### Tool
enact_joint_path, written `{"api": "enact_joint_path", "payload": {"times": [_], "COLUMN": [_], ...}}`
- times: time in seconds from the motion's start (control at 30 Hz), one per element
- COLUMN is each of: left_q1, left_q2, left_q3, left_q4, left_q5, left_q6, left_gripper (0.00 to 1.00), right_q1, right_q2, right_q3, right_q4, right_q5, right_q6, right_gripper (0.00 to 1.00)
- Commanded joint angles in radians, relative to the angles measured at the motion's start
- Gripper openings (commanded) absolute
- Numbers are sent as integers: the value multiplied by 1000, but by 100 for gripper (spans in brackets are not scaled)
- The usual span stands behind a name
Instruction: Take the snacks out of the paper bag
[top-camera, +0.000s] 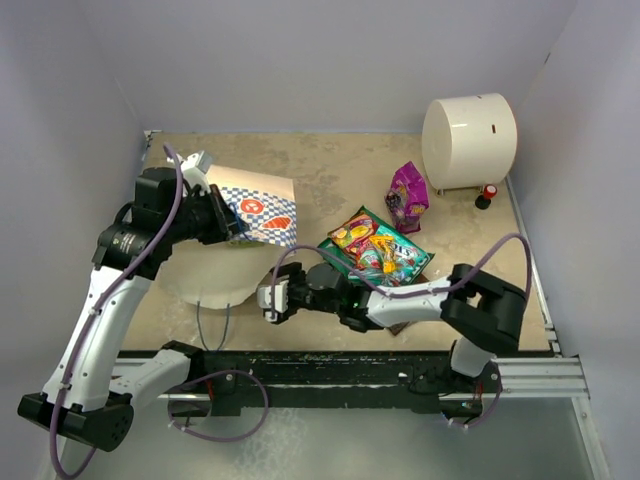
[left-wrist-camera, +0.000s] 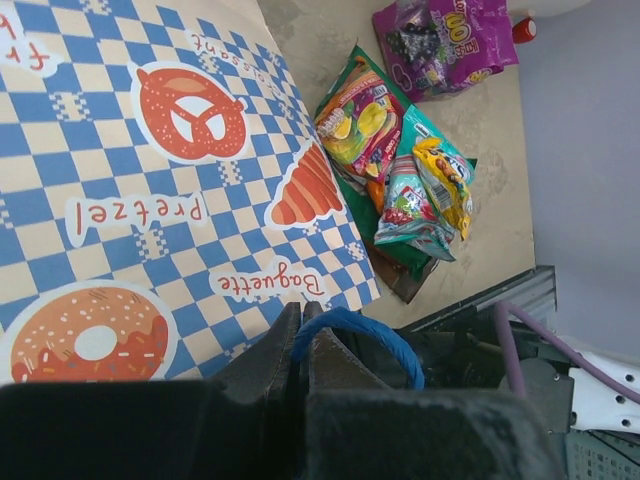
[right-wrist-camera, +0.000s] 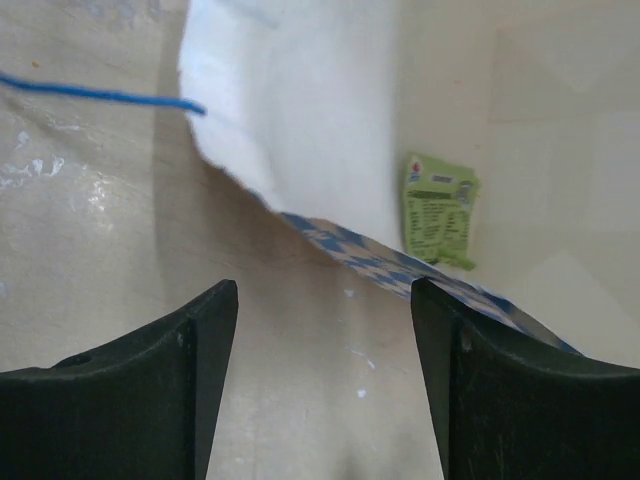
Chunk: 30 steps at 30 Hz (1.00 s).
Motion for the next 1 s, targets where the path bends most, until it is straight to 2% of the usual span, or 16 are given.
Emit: {"api": "enact_joint_path", "payload": {"times": [0.0, 0.23, 0.4, 0.5, 0.57, 0.67, 0.77, 0.83, 0.9, 0.97], "left_q1": [5, 4, 4, 5, 5, 4, 5, 4, 4, 4], "left_q2": [-5, 3, 12, 15, 13, 13, 19, 22, 27, 31], "left_q3": [75, 83, 60, 53, 47, 45, 52, 57, 64, 74], "left_q4": [-14, 6, 41, 48, 57, 65, 63, 62, 59, 53], "left_q5": [-1, -1, 32, 46, 57, 74, 88, 95, 98, 101], "left_q6": [31, 31, 27, 25, 22, 19, 18, 19, 20, 21], "left_gripper": [0, 0, 0, 0, 0, 0, 0, 0, 0, 0], "right_q1": [3, 3, 2, 4, 4, 5, 7, 7, 8, 9], "right_q2": [-164, -537, -757, -804, -755, -595, -396, -261, -134, -28], "right_q3": [-78, -218, -213, -225, -216, -153, -76, 12, 110, 162], "right_q4": [54, -232, -490, -525, -494, -451, -334, -318, -331, -261], "right_q5": [44, 105, -38, -144, -170, -205, -211, -199, -154, -74], "right_q6": [6, 56, -41, -143, -179, -277, -337, -374, -401, -390], "right_gripper": [73, 76, 75, 71, 67, 61, 61, 61, 63, 66]}}
